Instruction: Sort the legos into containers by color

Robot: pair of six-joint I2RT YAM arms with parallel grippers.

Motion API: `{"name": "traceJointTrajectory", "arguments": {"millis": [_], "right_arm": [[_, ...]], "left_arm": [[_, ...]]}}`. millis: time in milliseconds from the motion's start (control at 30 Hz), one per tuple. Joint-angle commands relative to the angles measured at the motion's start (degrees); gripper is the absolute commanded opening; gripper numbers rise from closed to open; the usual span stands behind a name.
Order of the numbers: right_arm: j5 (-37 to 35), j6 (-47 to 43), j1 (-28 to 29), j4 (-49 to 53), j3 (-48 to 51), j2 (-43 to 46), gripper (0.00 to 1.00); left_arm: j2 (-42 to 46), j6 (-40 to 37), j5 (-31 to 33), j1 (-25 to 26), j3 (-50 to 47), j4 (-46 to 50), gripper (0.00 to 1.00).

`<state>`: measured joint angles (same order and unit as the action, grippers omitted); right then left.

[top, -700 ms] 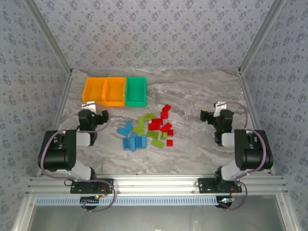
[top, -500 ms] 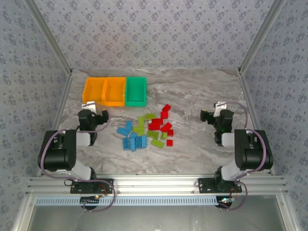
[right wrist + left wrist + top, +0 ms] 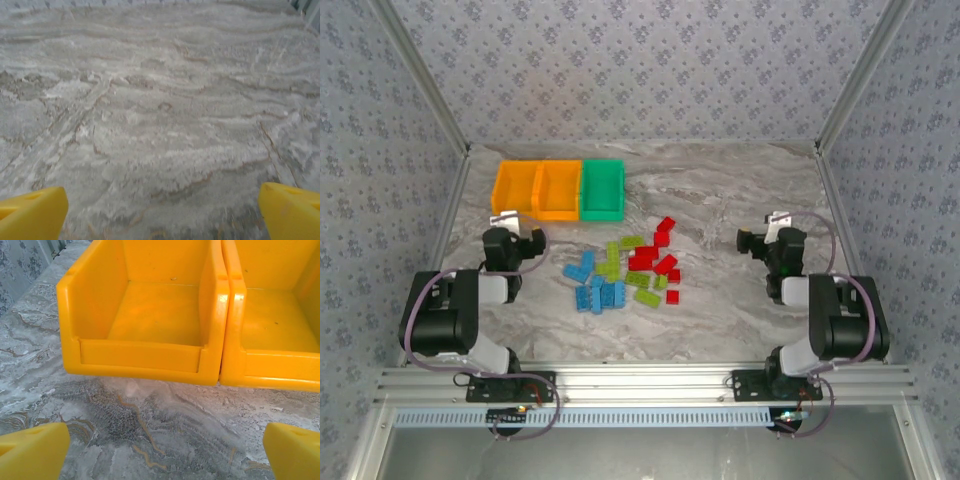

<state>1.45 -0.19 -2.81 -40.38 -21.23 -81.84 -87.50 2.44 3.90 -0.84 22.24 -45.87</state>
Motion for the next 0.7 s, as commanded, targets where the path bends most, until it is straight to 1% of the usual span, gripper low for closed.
{"name": "traceJointTrajectory", "arguments": {"millis": [0,33,100,133,167,233,267,300,367,433,533,600,667], "right_arm": [[-9.8,7.8,1.4,22.0,-6.5,13.3,1.0],[-12.7,13.8,1.6,31.1,-8.7,18.0,1.0],[-12.6,24.6,1.5,45.6,-11.7,25.5,1.0],[-9.4,27.5,1.6,51.7,-12.7,28.7,0.99],[-5.6,29.1,1.9,55.7,-13.1,31.3,0.98],[1.2,32.6,3.3,64.2,-13.8,36.0,0.97],[4.1,33.3,4.2,66.7,-14.1,37.4,0.96],[6.9,33.7,5.8,70.2,-14.8,38.6,0.96],[10.0,34.3,9.7,76.8,-16.8,39.0,0.96],[11.3,34.4,14.7,81.4,-19.0,37.5,0.96],[12.6,35.0,23.7,87.0,-23.0,32.8,0.97],[12.1,35.7,31.0,89.8,-25.6,28.9,0.99],[10.0,38.1,37.6,90.5,-27.1,25.5,1.0]], "left_arm": [[-0.3,-0.5,0.1,0.0,1.1,-1.1,0.99],[-0.3,-0.5,0.0,0.0,1.1,-1.2,0.99],[0.2,-1.0,-1.0,0.0,1.6,0.2,0.99],[1.1,-1.4,-1.3,0.2,1.7,1.3,0.99],[2.3,-1.7,-1.1,0.6,1.6,1.9,0.99],[5.8,-2.4,1.0,1.8,1.0,3.6,0.99],[7.9,-2.5,1.8,2.5,1.2,6.0,0.99],[10.7,-2.3,2.5,3.4,2.0,10.2,0.99],[15.9,-0.9,3.4,5.2,4.8,19.8,0.99],[19.3,1.3,3.2,6.7,7.3,26.1,0.99],[23.1,8.0,1.6,9.6,12.5,37.3,0.99],[24.8,12.5,-0.2,12.8,15.8,44.4,0.99],[25.9,14.8,-2.2,17.6,19.1,51.2,0.99]]}}
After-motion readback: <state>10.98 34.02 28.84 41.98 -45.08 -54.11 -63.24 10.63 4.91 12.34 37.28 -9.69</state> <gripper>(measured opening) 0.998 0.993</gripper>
